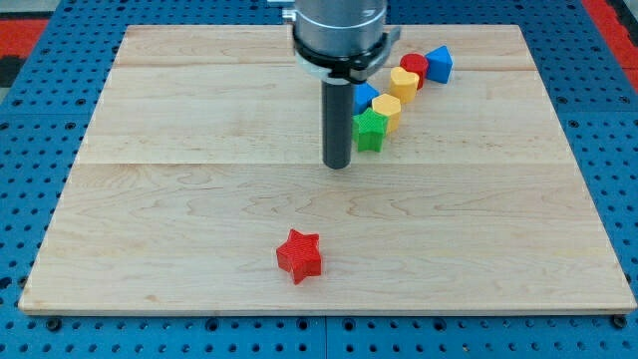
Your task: Place the green star at the bottom of the blue cube
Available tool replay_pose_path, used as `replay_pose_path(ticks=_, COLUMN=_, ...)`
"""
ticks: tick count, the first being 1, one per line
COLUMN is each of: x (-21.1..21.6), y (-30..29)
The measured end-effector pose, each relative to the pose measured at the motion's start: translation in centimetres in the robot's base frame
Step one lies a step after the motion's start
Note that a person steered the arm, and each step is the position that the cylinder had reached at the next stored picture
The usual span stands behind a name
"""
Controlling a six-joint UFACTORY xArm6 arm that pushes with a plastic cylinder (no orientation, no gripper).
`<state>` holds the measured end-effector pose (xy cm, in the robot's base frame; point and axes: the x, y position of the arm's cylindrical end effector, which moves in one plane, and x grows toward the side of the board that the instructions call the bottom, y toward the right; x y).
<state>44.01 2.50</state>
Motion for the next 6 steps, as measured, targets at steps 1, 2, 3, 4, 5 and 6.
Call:
replay_pose_path(ticks=1, x=-0.3, y=2.9)
replay_pose_path(ticks=2, x=-1.3, y=5.1)
replay_pose_path(ticks=3, x=-2.8, y=5.4)
replay_pose_path(ticks=4, x=-3.5, y=5.4)
replay_pose_path(ticks=5, x=-4.2, y=5.4)
replay_pose_path(ticks=6, x=-4.4, y=5.4)
